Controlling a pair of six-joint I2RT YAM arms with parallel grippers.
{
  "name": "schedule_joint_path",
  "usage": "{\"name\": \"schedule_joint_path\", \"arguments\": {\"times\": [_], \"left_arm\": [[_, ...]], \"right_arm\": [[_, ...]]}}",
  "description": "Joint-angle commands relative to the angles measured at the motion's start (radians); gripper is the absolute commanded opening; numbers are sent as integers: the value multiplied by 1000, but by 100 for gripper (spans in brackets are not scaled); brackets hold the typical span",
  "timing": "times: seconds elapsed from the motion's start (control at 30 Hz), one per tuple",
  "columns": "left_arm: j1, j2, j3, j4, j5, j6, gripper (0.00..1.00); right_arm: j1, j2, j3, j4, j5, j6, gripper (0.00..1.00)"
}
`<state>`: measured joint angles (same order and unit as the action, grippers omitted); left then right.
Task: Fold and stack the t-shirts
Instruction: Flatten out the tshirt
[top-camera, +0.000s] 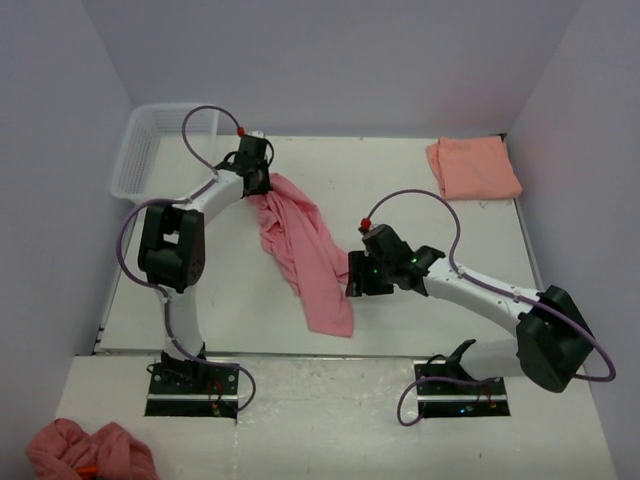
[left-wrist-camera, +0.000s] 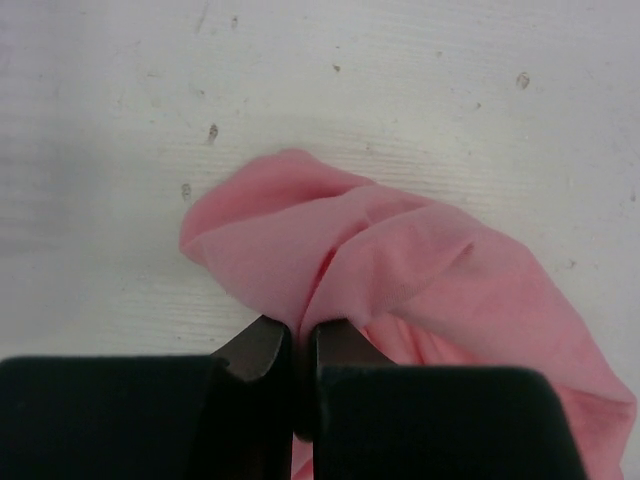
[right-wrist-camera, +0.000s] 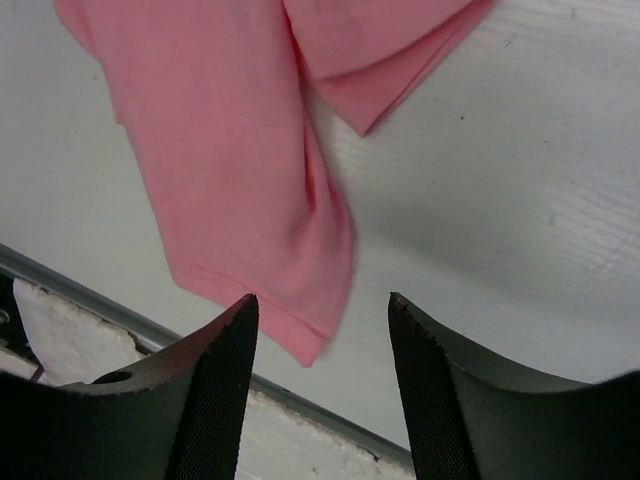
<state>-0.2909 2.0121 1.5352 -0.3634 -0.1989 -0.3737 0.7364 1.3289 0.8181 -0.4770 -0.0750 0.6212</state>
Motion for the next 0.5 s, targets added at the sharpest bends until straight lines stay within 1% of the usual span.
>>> {"name": "schedule_joint_path", "arguments": {"times": [0.0, 0.17, 0.47], "left_arm": [[35, -9, 37, 12, -42, 22, 0], [47, -7, 43, -11, -66, 24, 0], [50, -19, 14, 11, -20, 18, 0]], "right_arm": [[43, -7, -40, 100, -14, 87, 56], [106, -33, -108, 126, 21, 172, 54], [120, -17, -181, 167, 52, 218, 52]]}}
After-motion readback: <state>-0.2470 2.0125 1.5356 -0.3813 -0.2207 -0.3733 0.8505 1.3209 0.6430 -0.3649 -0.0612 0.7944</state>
